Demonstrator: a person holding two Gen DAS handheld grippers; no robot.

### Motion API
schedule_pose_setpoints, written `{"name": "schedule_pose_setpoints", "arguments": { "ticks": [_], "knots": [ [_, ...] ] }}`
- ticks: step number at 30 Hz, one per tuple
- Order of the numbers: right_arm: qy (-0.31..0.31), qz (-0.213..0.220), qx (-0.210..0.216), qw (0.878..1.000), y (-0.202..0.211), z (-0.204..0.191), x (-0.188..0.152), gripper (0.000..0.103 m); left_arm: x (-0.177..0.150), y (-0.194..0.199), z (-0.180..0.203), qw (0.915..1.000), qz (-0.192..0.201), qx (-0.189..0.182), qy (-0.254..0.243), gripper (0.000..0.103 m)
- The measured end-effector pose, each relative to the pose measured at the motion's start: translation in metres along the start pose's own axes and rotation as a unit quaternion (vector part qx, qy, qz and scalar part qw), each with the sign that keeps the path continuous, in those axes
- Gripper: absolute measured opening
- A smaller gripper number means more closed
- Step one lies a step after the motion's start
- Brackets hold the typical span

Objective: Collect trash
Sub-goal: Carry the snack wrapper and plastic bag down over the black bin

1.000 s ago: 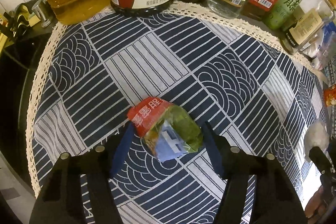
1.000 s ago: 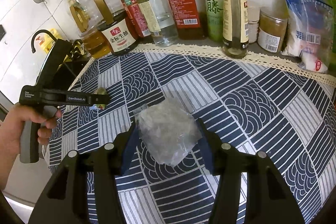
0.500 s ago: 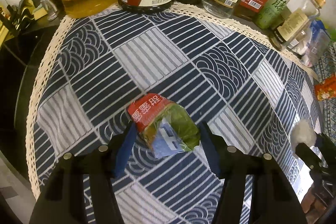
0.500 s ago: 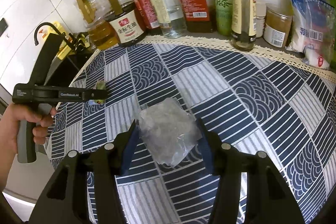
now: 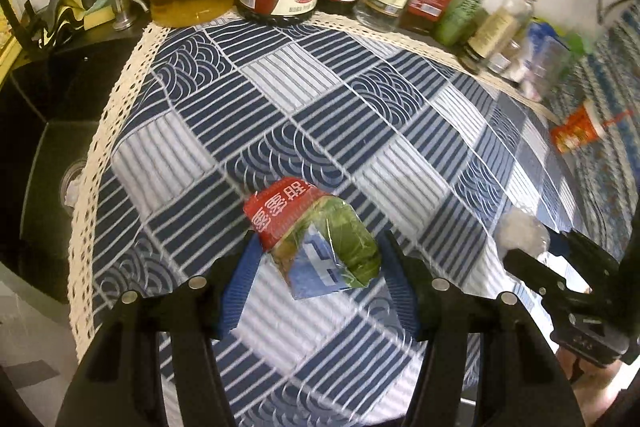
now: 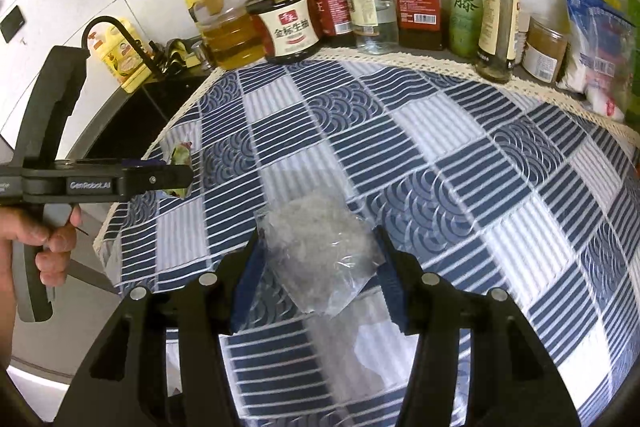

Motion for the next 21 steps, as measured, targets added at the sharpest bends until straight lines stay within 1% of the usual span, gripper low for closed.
{"name": "schedule_pose_setpoints", "arguments": {
  "ticks": [1, 6, 13, 21],
  "knots": [
    [-0.004, 0.001, -0.001, 1.000, 0.003, -0.005, -0.004, 0.054, -0.007, 0.007, 0.000, 0.9999, 0.001, -0.010, -0.008, 0.058],
    [-0.028, 0.020, -0.024, 0.999, 0.025, -0.035, -0.024, 0.054, -0.030, 0.034, -0.004, 0.9987, 0.011, -0.033, -0.038, 0.058],
    [-0.044, 0.037, -0.055, 0.997, 0.046, -0.078, -0.051, 0.054, -0.066, 0.071, -0.011, 0.9940, 0.025, -0.068, -0.082, 0.058],
    [-0.059, 0.041, -0.074, 0.995, 0.056, -0.130, -0.095, 0.054, -0.112, 0.093, -0.024, 0.9879, 0.023, -0.101, -0.115, 0.058]
  ]
}}
Point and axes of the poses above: each gripper's, at about its wrist camera, not at the fingertips, and y roughly against the way its jaws point, z to its right, x to its top, the point moved 10 cm from there along -y, roughly the way its jaws point, and after that the axes turned 5 degrees about -y, right-handed, at the moved point
